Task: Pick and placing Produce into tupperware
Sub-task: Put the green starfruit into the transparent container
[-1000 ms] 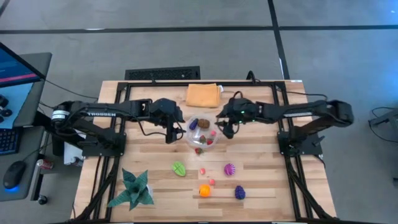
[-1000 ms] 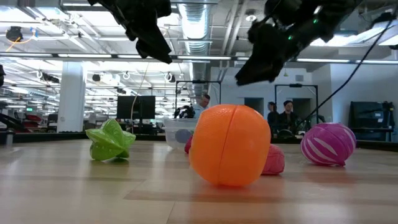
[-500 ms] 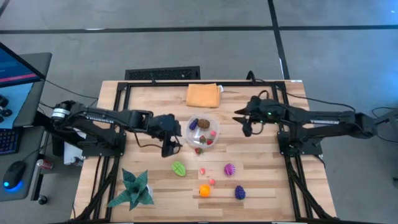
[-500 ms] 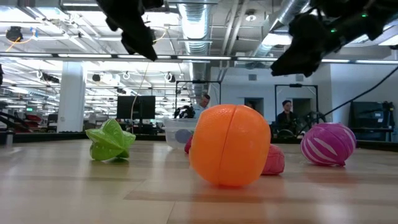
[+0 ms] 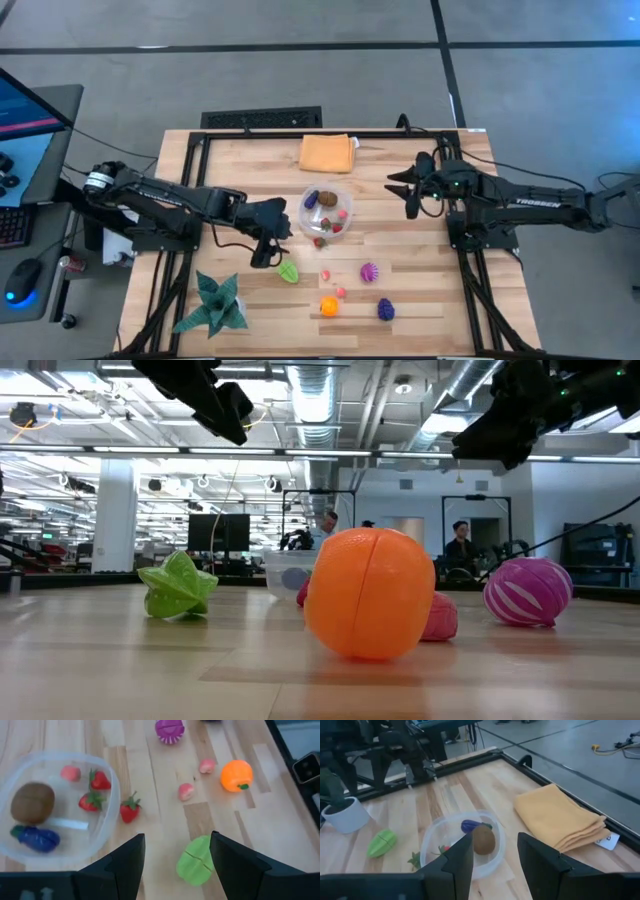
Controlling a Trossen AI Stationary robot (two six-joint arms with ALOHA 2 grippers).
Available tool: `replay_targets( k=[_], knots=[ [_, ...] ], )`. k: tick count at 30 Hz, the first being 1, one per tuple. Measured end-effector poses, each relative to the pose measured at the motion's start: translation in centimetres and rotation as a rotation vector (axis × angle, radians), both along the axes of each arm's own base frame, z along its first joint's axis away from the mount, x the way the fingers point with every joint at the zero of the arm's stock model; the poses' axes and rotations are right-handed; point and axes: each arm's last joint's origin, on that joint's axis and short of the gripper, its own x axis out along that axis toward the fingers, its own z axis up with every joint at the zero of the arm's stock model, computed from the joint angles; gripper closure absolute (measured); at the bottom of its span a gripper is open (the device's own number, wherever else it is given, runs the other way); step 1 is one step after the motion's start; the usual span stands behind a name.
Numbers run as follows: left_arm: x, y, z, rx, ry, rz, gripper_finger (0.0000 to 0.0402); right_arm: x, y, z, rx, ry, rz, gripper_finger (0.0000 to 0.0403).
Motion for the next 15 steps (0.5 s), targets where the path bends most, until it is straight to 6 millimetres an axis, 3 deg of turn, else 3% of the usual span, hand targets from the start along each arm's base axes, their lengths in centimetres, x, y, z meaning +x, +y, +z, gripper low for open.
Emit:
replay_targets(
  k=[3,10,15],
  knots=[
    [1.0,0.0,-0.7,0.052,-0.011,-0.05,0.0189,-0.1,0.0,0.0,0.007,-0.004,-0.002,0.0227],
    [3.3,-0.1,-3.6,0.128,0.176,-0.266,0.0189,-0.1,0.2,-0.2,0.066,0.013,-0.003,0.0229],
    [4.4,0.1,-4.6,0.158,0.285,-0.377,0.0189,-0.1,0.6,-0.4,0.1,0.024,0.015,0.023]
  ],
)
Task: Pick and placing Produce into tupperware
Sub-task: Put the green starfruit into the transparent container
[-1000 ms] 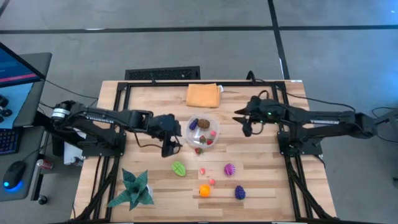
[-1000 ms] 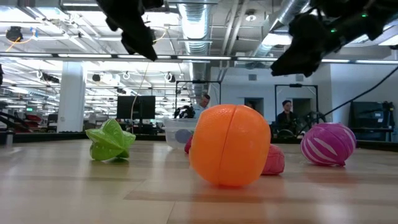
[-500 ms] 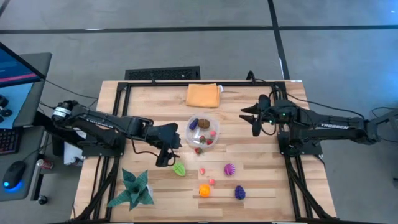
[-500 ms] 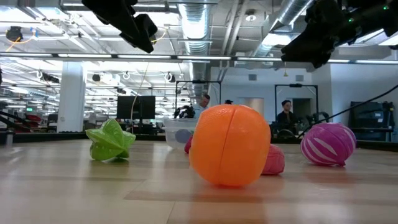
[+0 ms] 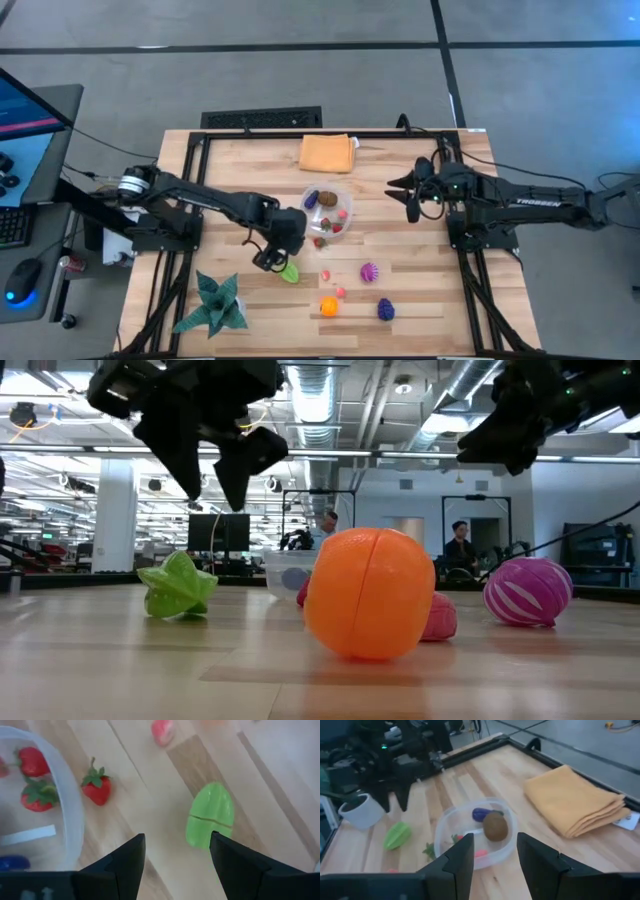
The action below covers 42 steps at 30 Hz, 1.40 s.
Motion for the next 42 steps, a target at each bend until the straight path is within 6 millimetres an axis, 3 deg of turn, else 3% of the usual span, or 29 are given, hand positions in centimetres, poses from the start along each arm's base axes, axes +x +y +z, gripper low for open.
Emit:
replay_targets(
  k=[12,30,42],
  knots=[
    [1.4,-0.2,-0.3,-0.118,0.015,-0.137,0.0189,0.0,0.9,-0.4,0.034,0.043,0.045,0.0234],
    [3.8,-0.7,-3.5,-0.176,0.129,-0.158,0.0189,-0.3,0.9,-0.7,0.038,0.081,0.046,0.0239],
    [3.9,-1.0,-5.3,-0.19,0.222,-0.146,0.0188,-0.5,0.9,-0.9,0.041,0.1,0.046,0.0243]
  ],
)
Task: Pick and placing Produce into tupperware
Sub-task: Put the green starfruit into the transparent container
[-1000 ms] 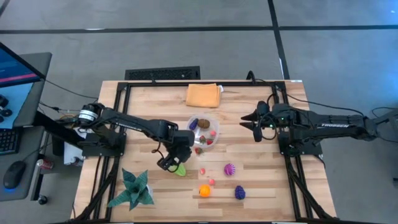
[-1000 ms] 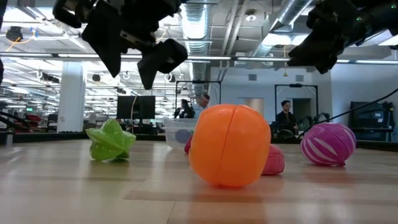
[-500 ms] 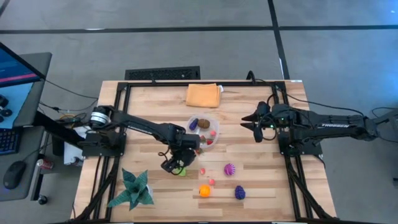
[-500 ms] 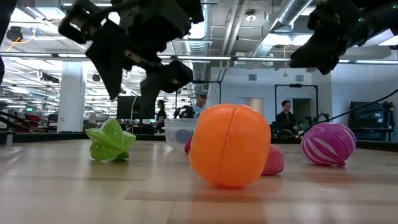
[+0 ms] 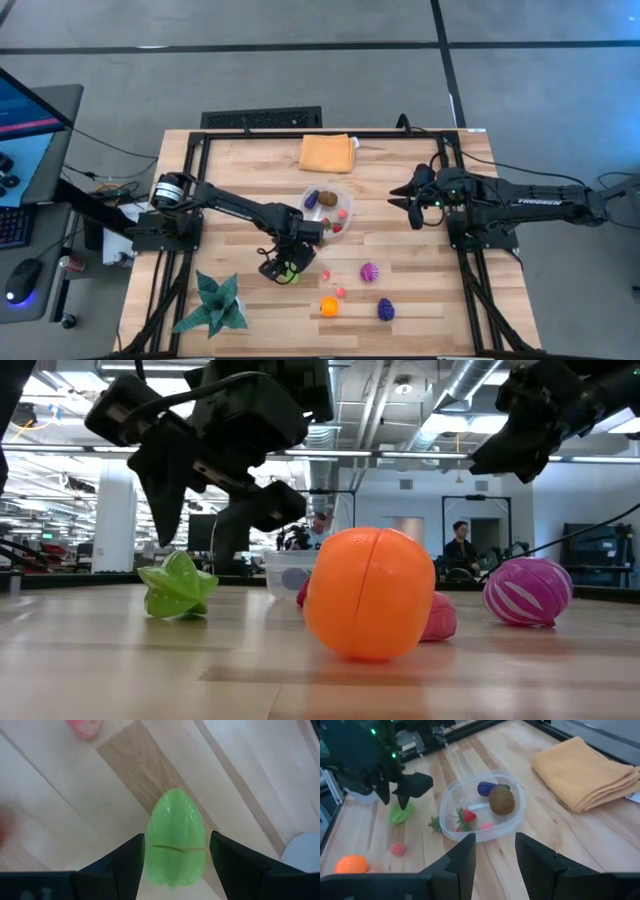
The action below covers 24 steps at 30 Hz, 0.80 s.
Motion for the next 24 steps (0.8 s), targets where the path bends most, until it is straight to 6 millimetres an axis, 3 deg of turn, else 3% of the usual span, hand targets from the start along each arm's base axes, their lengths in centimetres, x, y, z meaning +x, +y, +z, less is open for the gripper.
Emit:
replay_targets(
  k=[24],
  knots=[
    [0.5,0.0,-1.6,0.019,0.037,0.007,0.0184,0.0,0.0,-0.1,0.017,0.009,-0.008,0.0244]
  ],
)
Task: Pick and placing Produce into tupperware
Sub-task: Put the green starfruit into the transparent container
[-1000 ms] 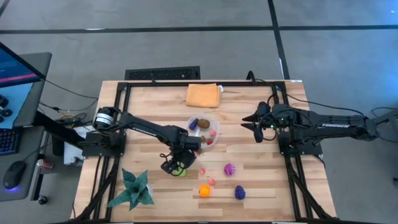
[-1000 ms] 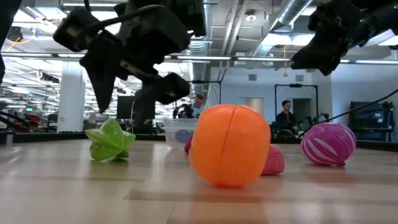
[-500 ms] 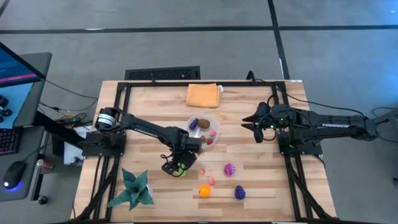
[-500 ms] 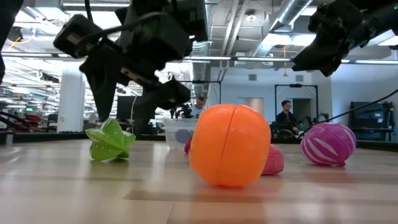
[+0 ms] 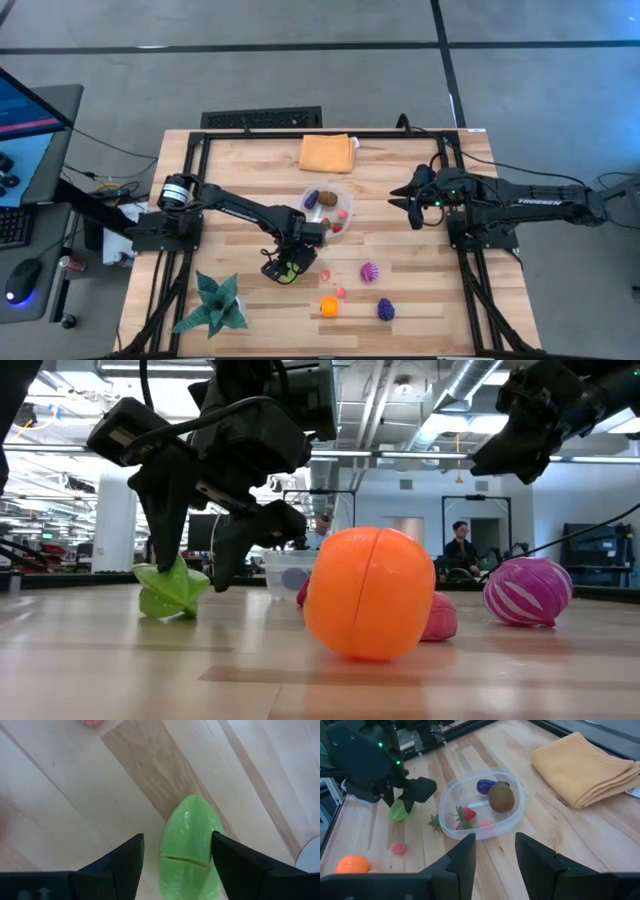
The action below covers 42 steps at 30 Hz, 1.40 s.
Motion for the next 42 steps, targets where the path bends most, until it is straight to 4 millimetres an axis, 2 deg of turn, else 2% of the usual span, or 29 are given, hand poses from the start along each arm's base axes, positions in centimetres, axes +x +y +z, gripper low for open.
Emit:
replay_targets(
  k=[18,32,42],
  knots=[
    [-0.3,0.0,-0.1,0.004,0.02,-0.007,0.0188,0.0,0.0,0.0,0.001,-0.001,-0.001,0.0244],
    [-0.2,0.3,-0.1,-0.001,0.028,0.016,0.027,0.0,0.0,0.0,0.001,-0.001,-0.001,0.0243],
    [0.5,2.0,0.5,0.025,0.015,0.089,0.0256,0.0,0.0,0.0,0.001,-0.001,-0.001,0.0243]
  ],
)
